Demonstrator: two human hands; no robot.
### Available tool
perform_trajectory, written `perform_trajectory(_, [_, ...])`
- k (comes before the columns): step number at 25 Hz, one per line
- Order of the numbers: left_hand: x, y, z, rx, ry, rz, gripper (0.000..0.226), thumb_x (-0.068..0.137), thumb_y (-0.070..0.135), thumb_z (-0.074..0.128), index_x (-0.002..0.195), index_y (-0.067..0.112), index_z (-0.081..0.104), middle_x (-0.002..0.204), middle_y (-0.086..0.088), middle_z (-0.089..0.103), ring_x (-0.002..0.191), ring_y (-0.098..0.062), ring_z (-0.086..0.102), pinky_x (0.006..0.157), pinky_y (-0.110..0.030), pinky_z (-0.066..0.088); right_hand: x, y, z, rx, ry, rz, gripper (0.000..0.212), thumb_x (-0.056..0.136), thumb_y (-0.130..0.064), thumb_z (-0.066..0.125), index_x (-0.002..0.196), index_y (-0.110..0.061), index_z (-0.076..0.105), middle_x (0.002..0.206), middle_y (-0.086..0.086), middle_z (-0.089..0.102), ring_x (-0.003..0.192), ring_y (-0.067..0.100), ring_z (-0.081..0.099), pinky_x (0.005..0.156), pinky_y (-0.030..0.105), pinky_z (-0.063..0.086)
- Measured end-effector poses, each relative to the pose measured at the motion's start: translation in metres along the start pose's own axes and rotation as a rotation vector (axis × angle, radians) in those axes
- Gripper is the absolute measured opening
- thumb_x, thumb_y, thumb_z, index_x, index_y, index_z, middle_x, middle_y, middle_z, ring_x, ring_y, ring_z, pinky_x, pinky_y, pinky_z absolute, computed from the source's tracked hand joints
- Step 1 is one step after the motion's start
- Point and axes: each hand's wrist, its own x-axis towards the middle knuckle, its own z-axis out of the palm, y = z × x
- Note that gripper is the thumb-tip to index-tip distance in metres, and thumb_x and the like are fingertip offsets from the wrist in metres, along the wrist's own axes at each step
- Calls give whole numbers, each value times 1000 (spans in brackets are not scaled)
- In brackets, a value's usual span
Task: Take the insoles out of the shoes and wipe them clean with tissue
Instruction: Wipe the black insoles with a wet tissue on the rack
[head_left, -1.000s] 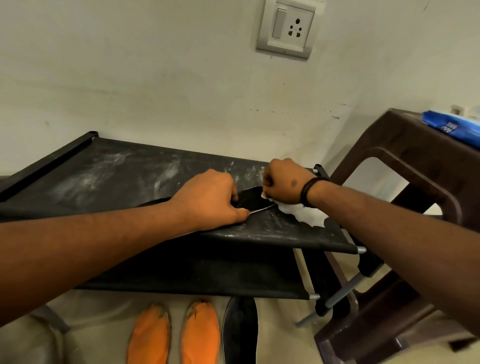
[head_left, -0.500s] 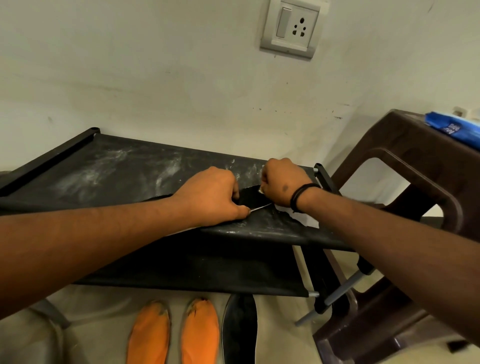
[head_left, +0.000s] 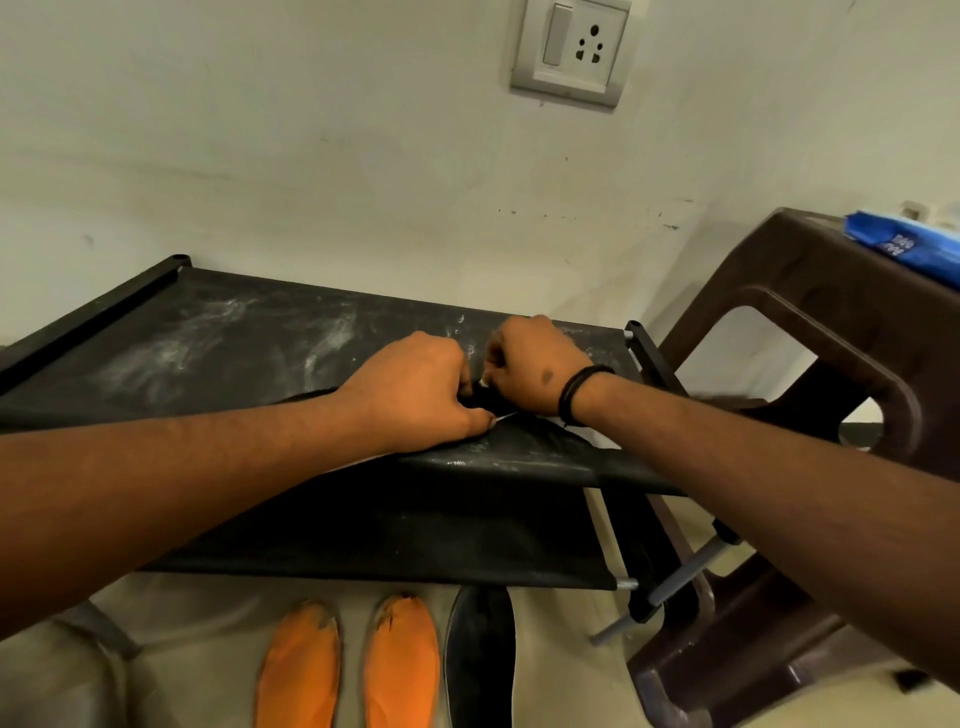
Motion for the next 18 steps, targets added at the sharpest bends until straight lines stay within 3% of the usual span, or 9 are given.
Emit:
perform_trajectory(2, [-1, -1, 0, -1, 1, -3, 40, 80, 52, 71, 73, 12, 74, 68, -6, 69, 55, -20, 61, 47, -29, 42, -4, -4, 0, 99, -74, -69, 9, 88, -15, 64, 83, -15, 71, 83, 3, 71, 79, 20, 66, 77, 39, 57])
perform_trajectory(7, [-1, 1, -3, -9, 16, -6, 34, 80, 53, 73, 83, 20, 77, 75, 1, 73, 61, -12, 64, 59, -35, 57, 4, 25, -15, -214, 11, 83, 8, 89, -23, 63, 83, -18, 65, 83, 6, 66, 80, 29, 63, 77, 40, 49])
perform_trajectory(12, [0, -3, 1, 2, -1, 4, 39, 79, 54, 72, 72, 16, 75, 74, -5, 72, 59, -21, 64, 53, -36, 50, -7, 10, -5, 70, -109, -117, 8, 90, -17, 66, 86, -13, 73, 86, 3, 72, 81, 19, 67, 78, 35, 56])
perform_trajectory(16, [1, -2, -1, 6, 11, -8, 36, 79, 57, 73, 81, 21, 77, 83, 1, 74, 70, -14, 67, 65, -40, 59, 0, 30, -15, -91, -25, -16, 8, 89, -21, 67, 83, -17, 70, 81, 4, 70, 78, 23, 66, 76, 38, 57])
perform_trajectory(18, [1, -2, 0, 9, 9, -9, 36, 78, 58, 74, 79, 21, 76, 82, 1, 73, 69, -15, 67, 64, -41, 59, -8, 23, -11, -64, -42, -73, 8, 90, -20, 66, 85, -16, 71, 79, 1, 67, 77, 21, 65, 72, 33, 55])
